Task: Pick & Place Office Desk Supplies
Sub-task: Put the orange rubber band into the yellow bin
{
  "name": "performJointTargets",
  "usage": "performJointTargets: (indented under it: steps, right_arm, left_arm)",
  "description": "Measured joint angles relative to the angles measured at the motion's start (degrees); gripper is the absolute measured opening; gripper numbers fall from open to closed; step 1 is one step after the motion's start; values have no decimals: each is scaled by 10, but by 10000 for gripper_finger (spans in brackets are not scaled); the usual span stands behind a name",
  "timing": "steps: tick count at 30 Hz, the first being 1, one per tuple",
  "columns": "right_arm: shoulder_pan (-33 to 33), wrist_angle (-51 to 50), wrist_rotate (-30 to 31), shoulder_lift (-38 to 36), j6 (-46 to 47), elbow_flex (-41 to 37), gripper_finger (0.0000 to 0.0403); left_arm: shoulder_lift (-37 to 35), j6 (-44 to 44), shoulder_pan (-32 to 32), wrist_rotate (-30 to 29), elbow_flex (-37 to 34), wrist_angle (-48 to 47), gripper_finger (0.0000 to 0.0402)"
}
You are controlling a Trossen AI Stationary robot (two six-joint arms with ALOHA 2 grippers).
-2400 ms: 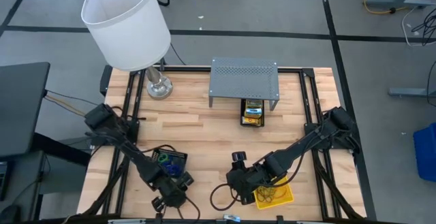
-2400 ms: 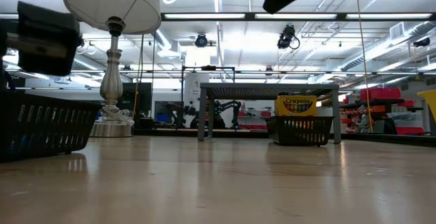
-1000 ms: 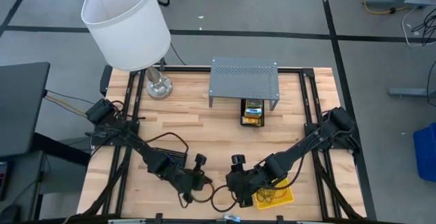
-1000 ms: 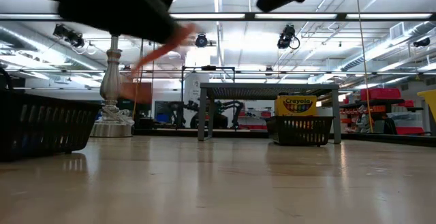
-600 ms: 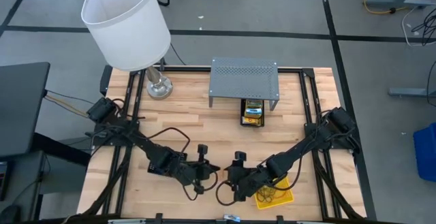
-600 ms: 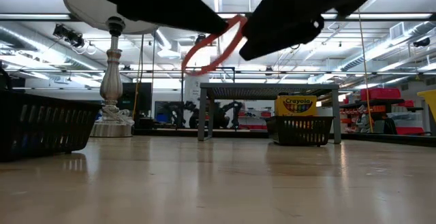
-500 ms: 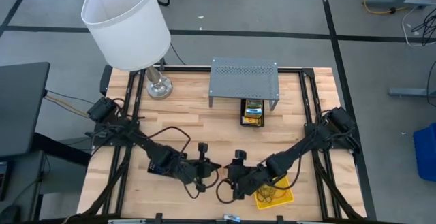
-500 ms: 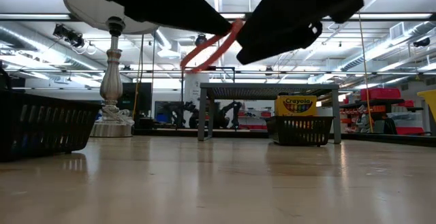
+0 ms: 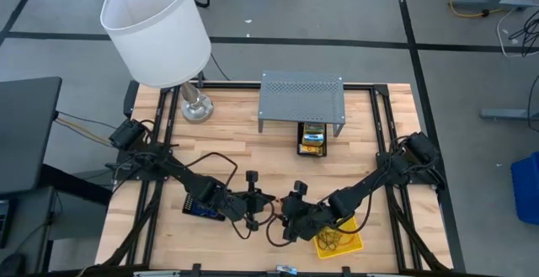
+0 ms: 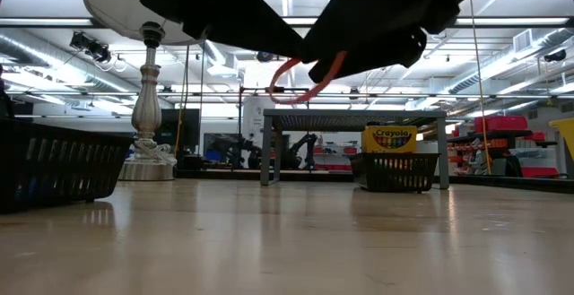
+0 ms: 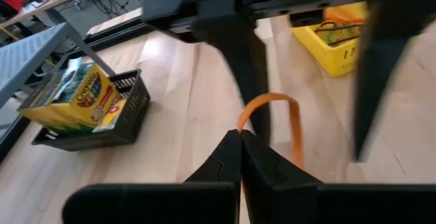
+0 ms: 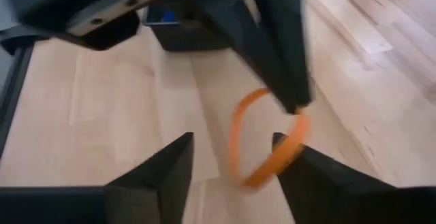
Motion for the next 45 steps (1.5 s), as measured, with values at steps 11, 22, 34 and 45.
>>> performJointTargets:
  steps: [11,22,34,45]
  right_arm:
    - [-7,-16,-20,0,5,0,13]
    - [-13,-27,-66,0,11,0,3]
    - [-10,-27,-70,0,-4,0,1]
    - [1,-26,-72,0,-5,0,0]
  left_arm:
    - [0,15,-5,36,0,0,1]
    - [-19,28,-22,174,1,2,61]
    - [-124,113,-24,485,0,127,98]
    - [-302,89,11,371,-264,336,99]
